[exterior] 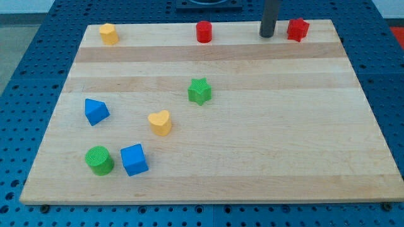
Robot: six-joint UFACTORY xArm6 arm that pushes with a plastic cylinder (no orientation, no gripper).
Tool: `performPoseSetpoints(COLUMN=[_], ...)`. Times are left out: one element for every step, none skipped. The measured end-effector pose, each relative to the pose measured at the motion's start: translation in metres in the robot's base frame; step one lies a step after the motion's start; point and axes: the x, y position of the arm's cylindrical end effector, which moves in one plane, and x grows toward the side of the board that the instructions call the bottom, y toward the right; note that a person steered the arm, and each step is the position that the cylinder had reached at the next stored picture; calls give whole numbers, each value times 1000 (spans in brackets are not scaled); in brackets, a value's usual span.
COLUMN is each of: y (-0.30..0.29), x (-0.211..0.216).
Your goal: Move your arm to the bottom center
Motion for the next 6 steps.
performPoseSetpoints(y=[-22, -53, -93, -135, -187, -248], x=[22, 47, 69, 90, 102, 115])
